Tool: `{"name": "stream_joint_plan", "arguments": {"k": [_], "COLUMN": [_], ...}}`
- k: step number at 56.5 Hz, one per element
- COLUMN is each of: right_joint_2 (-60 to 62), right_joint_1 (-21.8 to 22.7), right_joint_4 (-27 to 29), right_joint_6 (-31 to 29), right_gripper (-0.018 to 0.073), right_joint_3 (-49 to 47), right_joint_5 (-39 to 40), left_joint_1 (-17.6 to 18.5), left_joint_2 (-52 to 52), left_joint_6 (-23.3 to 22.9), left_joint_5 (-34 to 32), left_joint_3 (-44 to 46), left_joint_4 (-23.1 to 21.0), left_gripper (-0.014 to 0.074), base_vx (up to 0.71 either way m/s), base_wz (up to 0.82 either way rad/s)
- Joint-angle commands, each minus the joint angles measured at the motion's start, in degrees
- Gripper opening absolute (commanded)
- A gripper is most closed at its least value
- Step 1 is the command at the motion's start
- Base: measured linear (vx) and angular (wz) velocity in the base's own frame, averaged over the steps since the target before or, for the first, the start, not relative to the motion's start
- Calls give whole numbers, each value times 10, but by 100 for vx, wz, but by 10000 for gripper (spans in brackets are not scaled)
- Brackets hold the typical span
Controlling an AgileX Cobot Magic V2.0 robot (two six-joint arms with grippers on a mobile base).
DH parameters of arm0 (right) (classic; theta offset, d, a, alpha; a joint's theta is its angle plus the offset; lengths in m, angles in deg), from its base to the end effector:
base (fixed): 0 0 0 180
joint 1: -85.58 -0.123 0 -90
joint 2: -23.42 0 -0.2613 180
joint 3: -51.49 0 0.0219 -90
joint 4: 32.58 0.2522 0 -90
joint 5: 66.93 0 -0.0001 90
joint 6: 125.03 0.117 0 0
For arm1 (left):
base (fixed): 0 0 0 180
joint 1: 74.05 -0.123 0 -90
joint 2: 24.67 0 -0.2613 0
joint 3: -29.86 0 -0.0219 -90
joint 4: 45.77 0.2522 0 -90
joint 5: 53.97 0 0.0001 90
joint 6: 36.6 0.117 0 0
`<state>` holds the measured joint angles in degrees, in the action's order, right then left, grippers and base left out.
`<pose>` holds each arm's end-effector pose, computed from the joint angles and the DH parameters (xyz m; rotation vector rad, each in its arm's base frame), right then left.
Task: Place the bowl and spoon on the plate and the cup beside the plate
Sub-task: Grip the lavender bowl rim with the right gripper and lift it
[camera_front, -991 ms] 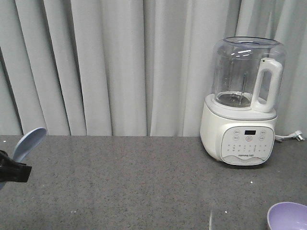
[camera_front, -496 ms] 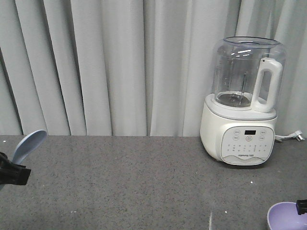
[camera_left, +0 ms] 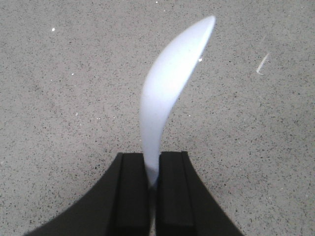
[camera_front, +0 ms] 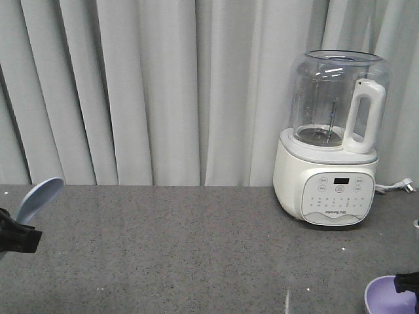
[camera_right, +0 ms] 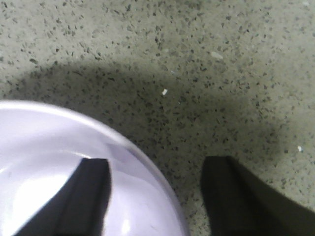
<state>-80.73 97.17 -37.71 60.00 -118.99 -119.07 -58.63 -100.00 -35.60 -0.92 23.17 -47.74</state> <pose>0.3239 -0.0749 0.1821 0.3523 2.8745 -0.1327 0.2528 -0.0731 0.3496 0.3265 2.3402 -0.1648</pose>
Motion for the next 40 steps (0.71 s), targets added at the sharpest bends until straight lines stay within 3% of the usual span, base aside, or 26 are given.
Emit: {"name": "stream_joint_plan", "arguments": {"k": [1,7,25,40], "right_joint_2": [22,24,148,371], "right_joint_1": [3,3,2,2], "right_joint_4": [-6,-10,-3,145], "right_joint_6": [-8,-8,-13,-144], "right_gripper": [235,-19,-11,-11], "right_joint_3": [-18,-18,-18,-17], "right_joint_5": [21,16,57,102], "left_joint_1": [3,3,3,3], "left_joint_2": [13,13,13,32], "left_joint_6": [0,0,0,-2], "left_joint_5": [-34,-34,-43,-79], "left_joint_3": [14,14,14,14], "left_joint_4": [-6,-6,-6,-7], "left_gripper": [-6,-6,-6,-6], "base_vx": [0,0,0,0], "base_wz": [0,0,0,0]}}
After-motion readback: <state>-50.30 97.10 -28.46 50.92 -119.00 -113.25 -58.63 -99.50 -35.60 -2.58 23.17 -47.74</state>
